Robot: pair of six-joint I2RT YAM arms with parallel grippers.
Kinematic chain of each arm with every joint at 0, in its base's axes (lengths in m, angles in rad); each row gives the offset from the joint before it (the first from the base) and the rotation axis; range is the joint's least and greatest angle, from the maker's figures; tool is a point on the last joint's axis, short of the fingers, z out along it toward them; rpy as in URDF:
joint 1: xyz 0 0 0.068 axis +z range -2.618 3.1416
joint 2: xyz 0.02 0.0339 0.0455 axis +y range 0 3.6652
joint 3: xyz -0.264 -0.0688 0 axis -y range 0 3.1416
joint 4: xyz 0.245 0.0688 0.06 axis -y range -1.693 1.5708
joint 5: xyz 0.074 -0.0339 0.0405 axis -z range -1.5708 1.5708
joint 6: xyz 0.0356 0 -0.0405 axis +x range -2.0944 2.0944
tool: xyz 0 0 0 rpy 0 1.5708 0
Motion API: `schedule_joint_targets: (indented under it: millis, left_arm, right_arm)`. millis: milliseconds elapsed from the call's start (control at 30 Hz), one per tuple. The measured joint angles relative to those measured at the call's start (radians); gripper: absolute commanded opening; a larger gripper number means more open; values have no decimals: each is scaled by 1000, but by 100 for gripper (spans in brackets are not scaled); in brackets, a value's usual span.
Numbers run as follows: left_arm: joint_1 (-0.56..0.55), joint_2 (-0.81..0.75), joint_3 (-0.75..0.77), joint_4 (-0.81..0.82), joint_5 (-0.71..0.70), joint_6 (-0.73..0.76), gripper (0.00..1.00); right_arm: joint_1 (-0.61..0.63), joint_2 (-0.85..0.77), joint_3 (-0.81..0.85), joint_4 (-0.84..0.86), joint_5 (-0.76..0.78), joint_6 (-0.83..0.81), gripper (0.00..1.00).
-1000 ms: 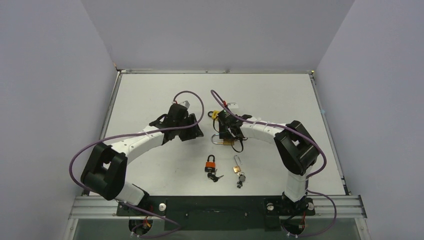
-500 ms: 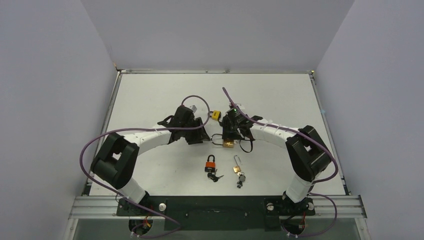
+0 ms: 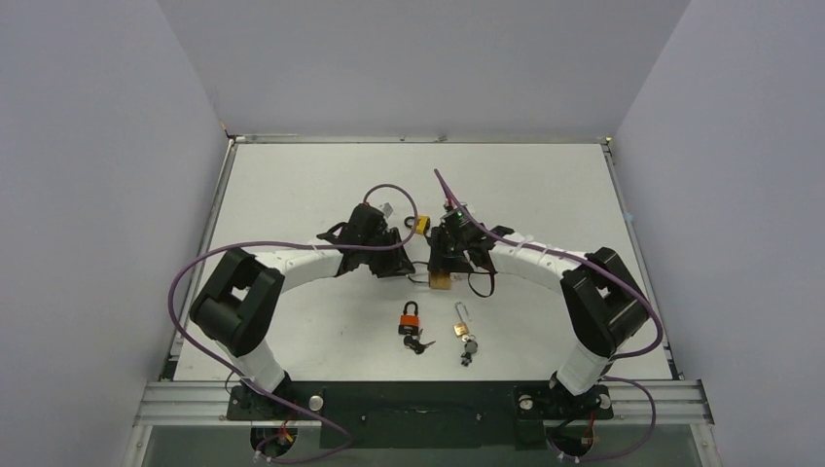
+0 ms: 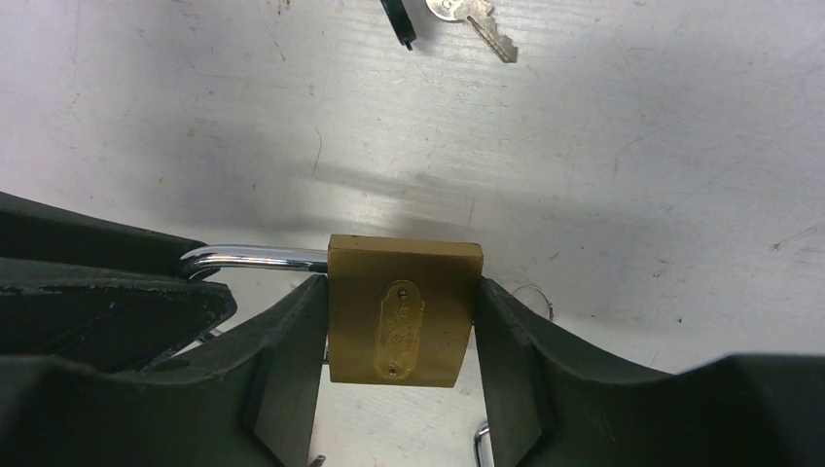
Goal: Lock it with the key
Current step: Pick up the lock from the center of the board.
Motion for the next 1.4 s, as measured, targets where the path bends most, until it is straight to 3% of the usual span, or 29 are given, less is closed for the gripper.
schedule_joint_targets:
  millis: [167, 367, 600, 667, 833, 967, 1133, 1400]
  left_arm:
    - [-3, 8, 14, 10, 13, 4, 20]
    - [-10, 8, 31, 19, 38, 8, 0]
    - [-21, 5, 39, 33, 56, 0, 0]
    - [-27, -10, 45, 26, 55, 1, 0]
    - [-52, -123, 73, -32, 31, 46, 0]
    - [-83, -239, 152, -106, 5, 108, 0]
    - [-107, -353, 233, -201, -47, 183, 0]
    - [-110, -441, 343, -381, -98, 233, 0]
  right_arm:
    - [-7, -11, -3, 1, -6, 0, 0]
    - [-13, -31, -13, 3, -9, -4, 0]
    - [-24, -73, -34, -2, -6, -8, 0]
    - [-28, -103, -47, -2, -7, -9, 8]
    - [-35, -245, -80, -1, -19, -29, 47]
    - [-60, -417, -105, 28, -53, -55, 65]
    - [-87, -641, -113, 91, -113, -92, 76]
    - [-99, -831, -113, 179, -240, -136, 78]
